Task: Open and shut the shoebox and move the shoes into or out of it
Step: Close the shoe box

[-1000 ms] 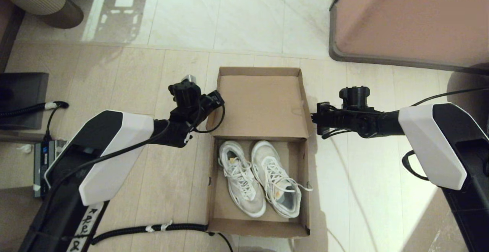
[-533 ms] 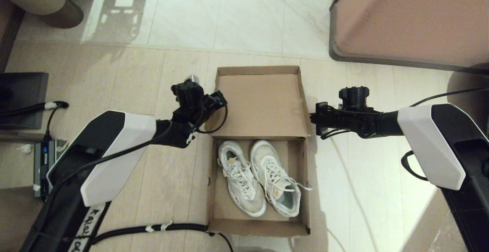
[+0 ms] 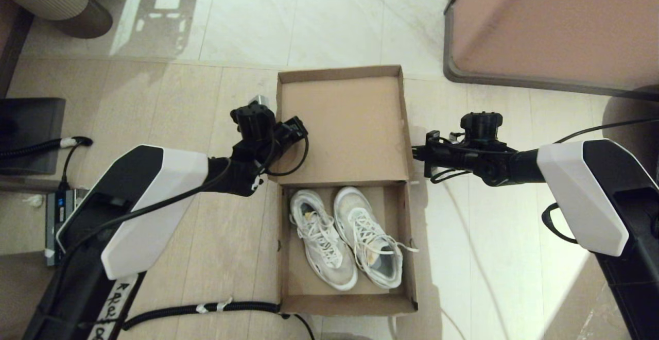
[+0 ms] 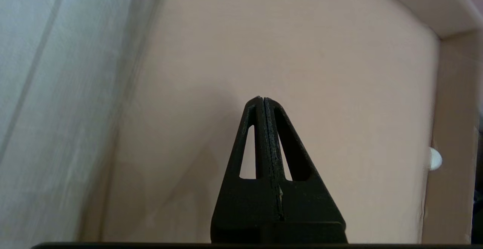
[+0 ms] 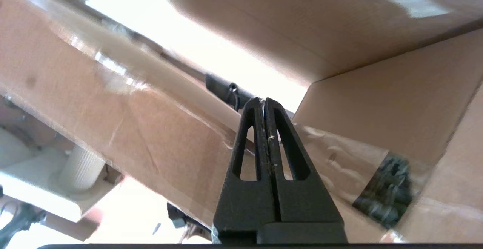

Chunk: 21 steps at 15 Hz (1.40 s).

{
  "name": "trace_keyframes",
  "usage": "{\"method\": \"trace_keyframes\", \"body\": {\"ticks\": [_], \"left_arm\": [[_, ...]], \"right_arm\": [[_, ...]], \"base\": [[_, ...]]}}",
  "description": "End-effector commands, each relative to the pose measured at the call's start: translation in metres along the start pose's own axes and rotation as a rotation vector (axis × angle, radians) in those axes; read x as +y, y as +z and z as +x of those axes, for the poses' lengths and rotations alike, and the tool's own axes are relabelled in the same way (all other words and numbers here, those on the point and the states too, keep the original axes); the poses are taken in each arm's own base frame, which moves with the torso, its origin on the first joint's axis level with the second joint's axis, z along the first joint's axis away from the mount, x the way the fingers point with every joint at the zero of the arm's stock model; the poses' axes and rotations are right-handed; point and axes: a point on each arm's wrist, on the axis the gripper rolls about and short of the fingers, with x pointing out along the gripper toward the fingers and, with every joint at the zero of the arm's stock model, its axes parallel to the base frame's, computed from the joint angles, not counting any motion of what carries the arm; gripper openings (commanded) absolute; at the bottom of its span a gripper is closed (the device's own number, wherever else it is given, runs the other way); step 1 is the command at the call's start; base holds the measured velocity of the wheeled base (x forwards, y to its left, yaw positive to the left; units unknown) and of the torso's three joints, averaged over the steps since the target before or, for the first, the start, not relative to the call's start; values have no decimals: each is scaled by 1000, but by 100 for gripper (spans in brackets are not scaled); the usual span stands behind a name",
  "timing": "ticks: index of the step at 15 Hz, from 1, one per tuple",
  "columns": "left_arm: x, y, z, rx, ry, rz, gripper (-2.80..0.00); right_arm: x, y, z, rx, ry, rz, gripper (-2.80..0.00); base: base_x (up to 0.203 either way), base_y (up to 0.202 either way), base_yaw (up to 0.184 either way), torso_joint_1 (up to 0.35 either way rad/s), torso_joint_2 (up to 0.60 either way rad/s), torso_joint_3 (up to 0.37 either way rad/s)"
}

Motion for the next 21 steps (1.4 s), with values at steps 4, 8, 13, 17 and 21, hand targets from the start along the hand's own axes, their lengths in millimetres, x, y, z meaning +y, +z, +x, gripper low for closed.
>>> {"method": "trace_keyframes", "body": {"ticks": [4, 8, 13, 17, 21], "left_arm": [[-24, 36, -11, -49, -35, -3, -280], [-58, 80, -32, -94, -77, -12, -280], [-87, 134, -64, -143, -102, -17, -280], [-95, 164, -84, -184, -99, -12, -280], [-99, 202, -112, -240, -85, -1, -280]], "right_arm": [[5, -4, 1, 71, 30, -22, -280], [8, -6, 2, 110, 40, -35, -280], [18, -13, 7, 171, 119, -19, -280], [24, -21, 12, 241, 169, -13, -280], [25, -26, 15, 274, 166, -19, -280]], "base": [[0, 0, 0, 0, 0, 0], [0, 0, 0, 0, 0, 0], [0, 0, 0, 0, 0, 0], [0, 0, 0, 0, 0, 0], [0, 0, 0, 0, 0, 0]]}}
